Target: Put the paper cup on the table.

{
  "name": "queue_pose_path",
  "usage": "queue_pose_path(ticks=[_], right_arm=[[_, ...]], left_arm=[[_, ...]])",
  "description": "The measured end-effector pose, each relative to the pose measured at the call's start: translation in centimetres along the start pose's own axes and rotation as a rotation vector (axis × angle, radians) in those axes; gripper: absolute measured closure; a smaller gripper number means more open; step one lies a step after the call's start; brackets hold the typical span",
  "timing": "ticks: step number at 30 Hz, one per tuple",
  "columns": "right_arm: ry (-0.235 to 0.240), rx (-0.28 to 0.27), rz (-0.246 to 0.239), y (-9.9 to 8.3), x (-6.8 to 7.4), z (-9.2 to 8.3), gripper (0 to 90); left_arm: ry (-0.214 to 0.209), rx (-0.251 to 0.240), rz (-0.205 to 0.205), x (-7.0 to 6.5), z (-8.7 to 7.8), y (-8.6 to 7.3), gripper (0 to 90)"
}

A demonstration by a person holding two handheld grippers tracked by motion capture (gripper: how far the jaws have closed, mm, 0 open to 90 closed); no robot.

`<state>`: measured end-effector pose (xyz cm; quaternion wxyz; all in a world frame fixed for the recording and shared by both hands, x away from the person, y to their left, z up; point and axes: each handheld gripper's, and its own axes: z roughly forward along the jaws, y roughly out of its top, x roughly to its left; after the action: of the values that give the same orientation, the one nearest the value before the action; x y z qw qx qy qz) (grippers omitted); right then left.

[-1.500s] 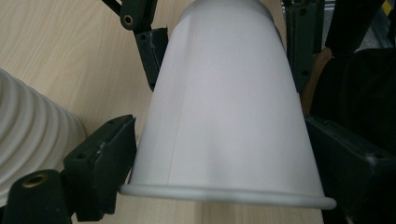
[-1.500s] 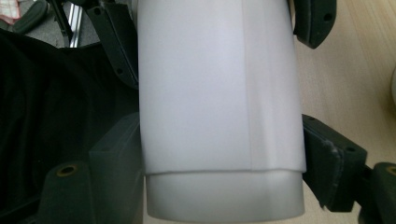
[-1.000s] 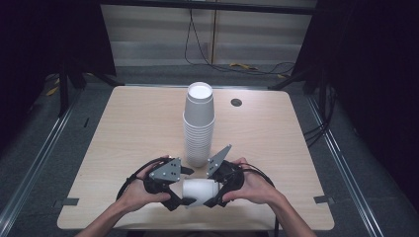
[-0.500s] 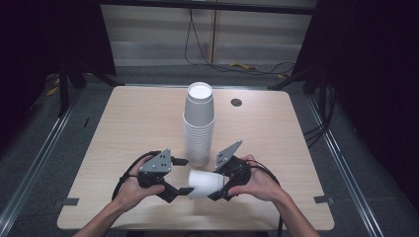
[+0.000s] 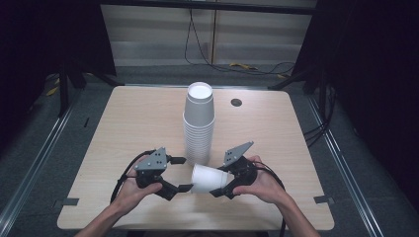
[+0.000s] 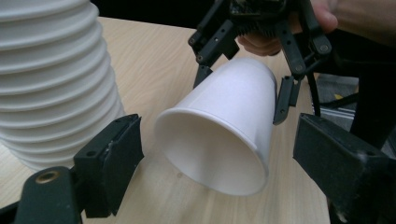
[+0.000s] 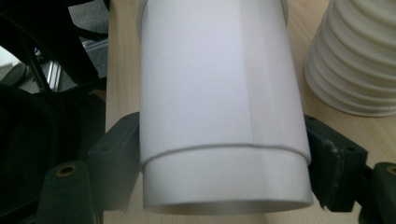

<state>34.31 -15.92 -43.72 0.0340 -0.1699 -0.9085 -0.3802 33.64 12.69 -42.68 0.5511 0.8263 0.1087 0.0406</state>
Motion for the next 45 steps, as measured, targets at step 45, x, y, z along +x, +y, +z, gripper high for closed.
queue_pose_path(ticks=[45], right_arm=[[0.137, -0.447, 0.018, -1.0, 0.2, 0.4, 22.4]], left_arm=[[-0.028, -0.089, -0.063, 0.0, -0.9, 0.0, 15.2]])
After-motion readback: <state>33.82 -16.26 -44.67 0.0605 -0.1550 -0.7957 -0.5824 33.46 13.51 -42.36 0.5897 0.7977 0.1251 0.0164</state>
